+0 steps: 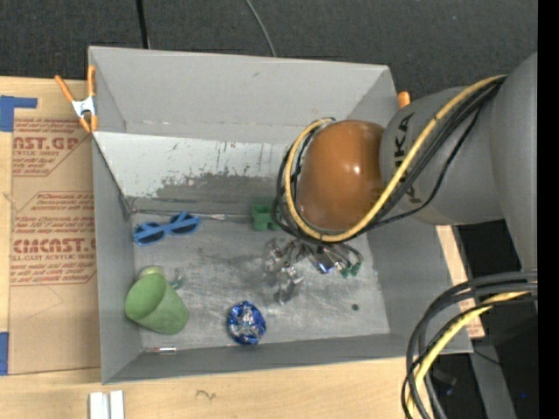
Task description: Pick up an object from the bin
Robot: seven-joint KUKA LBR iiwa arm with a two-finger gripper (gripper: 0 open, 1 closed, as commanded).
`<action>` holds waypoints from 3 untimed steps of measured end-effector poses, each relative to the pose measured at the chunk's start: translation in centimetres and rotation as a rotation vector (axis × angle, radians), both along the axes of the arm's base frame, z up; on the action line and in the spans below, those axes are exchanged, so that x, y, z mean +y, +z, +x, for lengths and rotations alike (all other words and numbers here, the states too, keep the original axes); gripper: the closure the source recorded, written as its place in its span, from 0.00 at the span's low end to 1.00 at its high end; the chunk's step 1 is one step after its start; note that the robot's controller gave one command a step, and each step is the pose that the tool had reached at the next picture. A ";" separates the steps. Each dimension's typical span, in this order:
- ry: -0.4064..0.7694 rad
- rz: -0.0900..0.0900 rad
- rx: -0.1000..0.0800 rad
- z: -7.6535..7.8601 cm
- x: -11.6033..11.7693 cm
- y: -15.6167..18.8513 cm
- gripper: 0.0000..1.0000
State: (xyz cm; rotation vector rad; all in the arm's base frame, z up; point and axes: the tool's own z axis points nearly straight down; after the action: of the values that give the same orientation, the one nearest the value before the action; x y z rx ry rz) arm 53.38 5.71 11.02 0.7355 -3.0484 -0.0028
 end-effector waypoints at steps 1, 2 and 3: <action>0.002 0.001 -0.007 0.1 0.1 0.5 0.00; 0.462 0.001 -0.011 -1.3 -3.0 7.3 0.00; 0.578 0.008 0.001 -4.0 5.6 -2.4 0.00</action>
Offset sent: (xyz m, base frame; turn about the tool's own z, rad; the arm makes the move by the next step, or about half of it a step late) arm 0.0000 0.0000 0.0000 0.0000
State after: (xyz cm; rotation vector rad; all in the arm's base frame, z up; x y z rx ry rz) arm 49.34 11.33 8.58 1.5735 -2.7135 -0.0121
